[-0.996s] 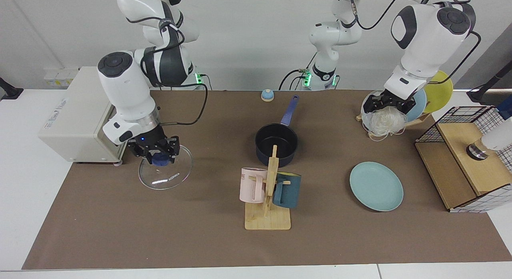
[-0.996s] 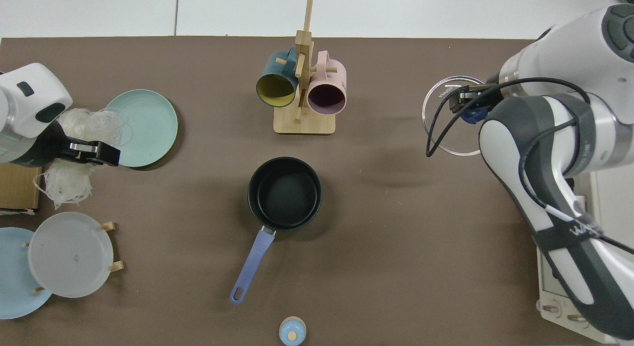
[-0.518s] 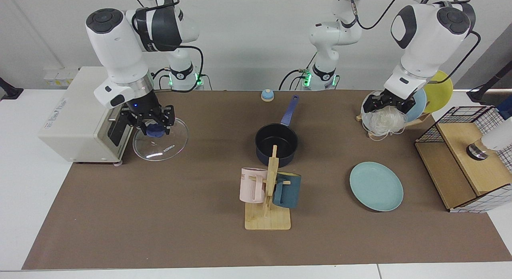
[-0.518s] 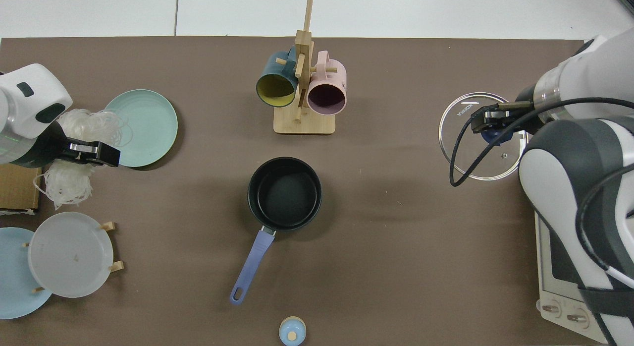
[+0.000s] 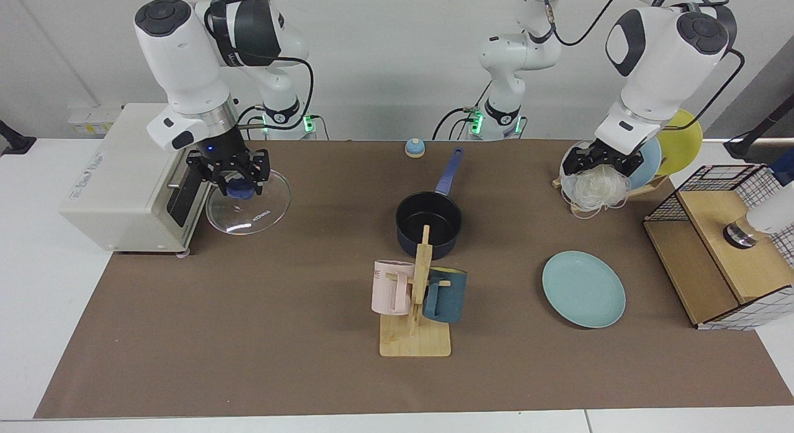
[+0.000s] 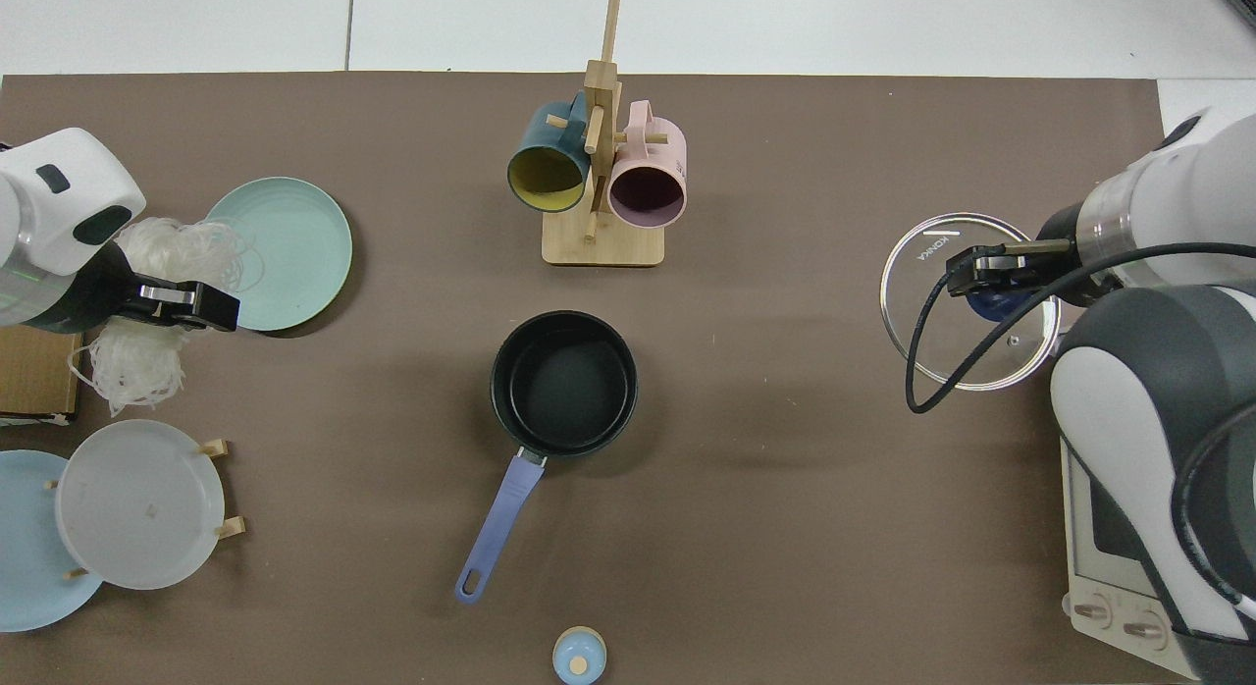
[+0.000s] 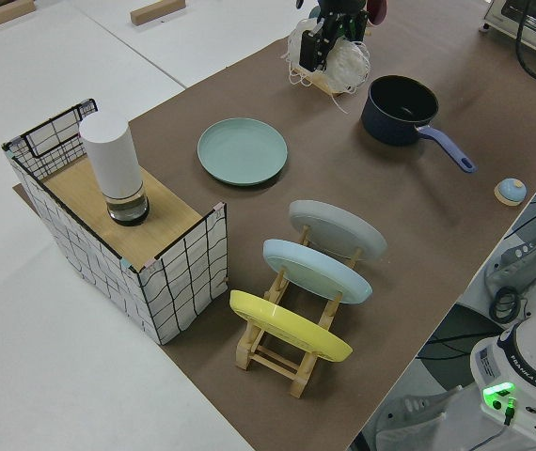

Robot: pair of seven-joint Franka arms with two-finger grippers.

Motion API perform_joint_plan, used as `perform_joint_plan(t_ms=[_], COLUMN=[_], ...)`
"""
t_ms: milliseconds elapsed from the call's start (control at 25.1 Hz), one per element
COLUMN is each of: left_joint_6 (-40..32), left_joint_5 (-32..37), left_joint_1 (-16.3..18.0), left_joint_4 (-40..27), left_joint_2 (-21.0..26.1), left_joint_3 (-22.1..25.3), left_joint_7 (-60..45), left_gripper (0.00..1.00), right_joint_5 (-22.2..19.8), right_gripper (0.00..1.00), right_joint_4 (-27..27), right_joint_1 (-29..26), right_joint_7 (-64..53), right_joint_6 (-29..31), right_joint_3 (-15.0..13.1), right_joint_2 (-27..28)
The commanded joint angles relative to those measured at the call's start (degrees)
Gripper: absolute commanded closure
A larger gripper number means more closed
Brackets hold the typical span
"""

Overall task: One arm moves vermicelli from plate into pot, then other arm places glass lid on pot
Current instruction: 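Carry the vermicelli over the saucepan with the left gripper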

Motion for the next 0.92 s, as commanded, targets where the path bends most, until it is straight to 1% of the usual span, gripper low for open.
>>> perform_joint_plan(t_ms=[0,159,279,359,478,558,638,717,757,877], left_joint_6=[-1.2,-1.1,-1.1,-0.5,0.1,1.0,3.2,7.7,11.2,15.4], left_joint_5=[0.7,0.6,0.1,-0.4,-2.9,-3.1,-3.1,-3.1,-3.1,-3.1], left_joint_1=[-1.4,-4.7,-6.8,-8.3,-11.3,-13.8,-16.8,-18.8,-19.2,-19.8], left_joint_4=[-1.9,-3.5,-3.8,-5.2,-5.5,-5.5,-6.4,-9.0,-10.9,-13.7], left_joint_2=[-2.3,-3.5,-3.6,-4.1,-4.2,-3.7,-2.9,-2.3,-2.3,-1.5], left_joint_3=[-1.5,-4.1,-5.3,-5.8,-6.1,-6.5,-6.5,-6.5,-6.5,-6.5], left_joint_7=[-4.6,-13.9,-18.0,-20.2,-23.8,-27.2,-30.7,-33.2,-34.0,-34.4], left_gripper=[1.00,1.00,1.00,1.00,1.00,1.00,1.00,1.00,1.00,1.00], right_joint_5=[-0.5,-0.5,-0.5,-0.5,-0.5,-0.5,-0.5,-0.5,-0.5,-0.5], right_gripper=[1.00,1.00,1.00,1.00,1.00,1.00,1.00,1.00,1.00,1.00], right_joint_4=[-1.4,-1.4,-1.4,-1.4,-1.4,-1.4,-1.4,-1.4,-1.4,-1.4], right_joint_1=[-0.6,-0.7,-0.7,-0.7,-0.7,-0.8,-1.1,-1.2,-1.2,-1.2], right_joint_7=[1.0,0.9,0.9,0.9,0.9,0.9,0.8,0.8,0.7,0.7], right_joint_6=[0.2,0.2,0.2,0.2,0.2,0.2,0.2,0.2,0.2,0.2], right_joint_3=[0.5,0.5,0.5,0.5,0.5,0.5,0.5,0.5,0.5,0.5], right_joint_2=[-1.5,-1.5,-1.5,-1.5,-1.4,-1.4,-1.4,-1.4,-1.4,-1.4])
